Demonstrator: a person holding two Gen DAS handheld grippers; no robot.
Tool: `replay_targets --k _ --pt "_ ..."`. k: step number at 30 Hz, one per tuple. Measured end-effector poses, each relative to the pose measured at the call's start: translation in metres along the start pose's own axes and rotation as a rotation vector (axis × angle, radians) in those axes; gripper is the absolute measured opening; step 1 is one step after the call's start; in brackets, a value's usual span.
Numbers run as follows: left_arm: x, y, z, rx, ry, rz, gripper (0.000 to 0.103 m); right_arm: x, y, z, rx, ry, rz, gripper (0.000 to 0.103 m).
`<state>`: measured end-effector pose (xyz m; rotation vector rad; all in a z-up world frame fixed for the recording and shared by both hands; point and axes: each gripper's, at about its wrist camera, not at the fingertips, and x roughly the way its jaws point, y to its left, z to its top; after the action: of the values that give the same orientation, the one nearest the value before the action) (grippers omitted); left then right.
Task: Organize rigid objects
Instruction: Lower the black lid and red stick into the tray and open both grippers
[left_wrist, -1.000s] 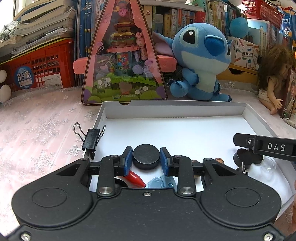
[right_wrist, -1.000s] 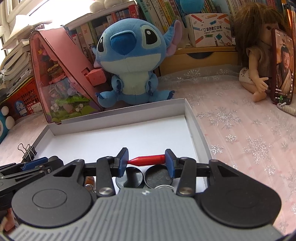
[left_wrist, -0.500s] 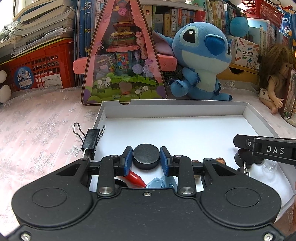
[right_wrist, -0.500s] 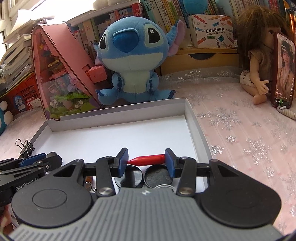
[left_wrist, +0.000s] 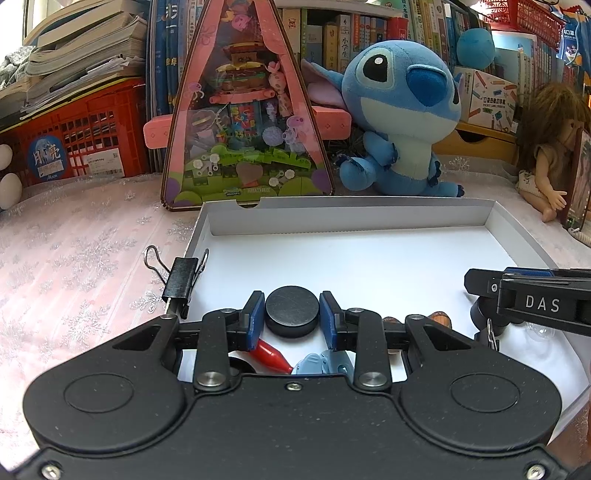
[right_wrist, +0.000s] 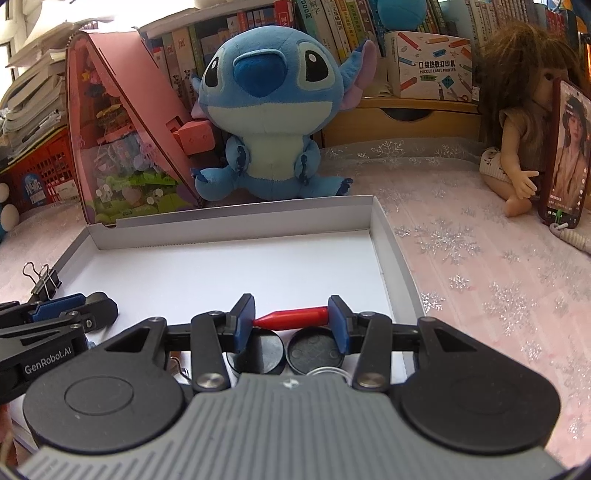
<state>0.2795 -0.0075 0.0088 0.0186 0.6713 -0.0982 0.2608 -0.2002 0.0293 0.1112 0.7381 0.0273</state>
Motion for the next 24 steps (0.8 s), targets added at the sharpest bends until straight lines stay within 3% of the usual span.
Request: replay_targets --k 12,16,24 --pt "-0.0001 0.0011 0.0000 -0.009 -0.001 -0.005 0.031 -0.0001 -0.0001 0.0004 -0.004 0.001 -0.002 0.058" --pt "-0.0009 0.0013 -0.0006 -0.007 -0.006 -0.022 0.040 -0.0010 -0.0011 0.0006 0.003 -0.001 0.003 0.064" --pt "-0.0021 -0.0029 -0.0021 0.011 -0.015 -0.016 0.046 -0.0032 0.0022 0.0003 -0.016 -0.011 -0.014 0.070"
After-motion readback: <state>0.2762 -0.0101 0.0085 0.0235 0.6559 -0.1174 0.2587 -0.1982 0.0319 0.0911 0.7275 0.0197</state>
